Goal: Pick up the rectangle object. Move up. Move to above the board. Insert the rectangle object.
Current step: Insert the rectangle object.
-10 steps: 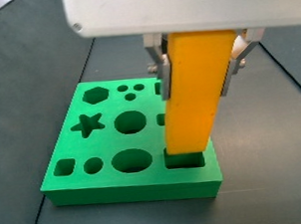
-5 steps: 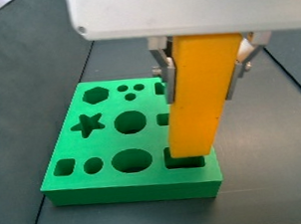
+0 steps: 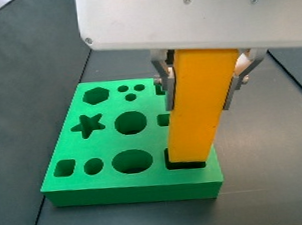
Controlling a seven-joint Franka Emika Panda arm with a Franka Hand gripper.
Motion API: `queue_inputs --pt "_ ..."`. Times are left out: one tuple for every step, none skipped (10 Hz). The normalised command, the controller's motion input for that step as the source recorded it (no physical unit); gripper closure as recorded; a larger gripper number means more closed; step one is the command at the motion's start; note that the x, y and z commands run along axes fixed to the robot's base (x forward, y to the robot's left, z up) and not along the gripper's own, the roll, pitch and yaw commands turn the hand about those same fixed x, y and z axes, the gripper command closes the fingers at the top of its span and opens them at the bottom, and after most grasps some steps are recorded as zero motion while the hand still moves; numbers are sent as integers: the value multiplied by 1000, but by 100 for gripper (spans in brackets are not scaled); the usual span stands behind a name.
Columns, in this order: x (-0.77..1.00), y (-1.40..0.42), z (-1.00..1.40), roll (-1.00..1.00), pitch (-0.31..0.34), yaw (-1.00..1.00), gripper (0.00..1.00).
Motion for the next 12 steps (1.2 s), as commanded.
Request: queue_inputs --pt "-20 0 -129 0 0 37 100" --pt "0 -63 -126 0 0 43 100" --pt "0 -91 -126 0 0 20 100" --pt "0 -77 -97 0 0 26 100" --pt "0 -60 -89 0 0 66 100" --pt "0 -51 -69 0 0 100 100" --pt "0 -60 -83 0 0 97 100" --pt "0 -6 -146 0 0 123 100" --pt "0 9 -294 86 0 326 100" --pt "-103 80 -369 156 -11 494 100" --pt "-91 80 -403 137 -16 503 100" --pt "-46 91 -446 86 -10 363 100"
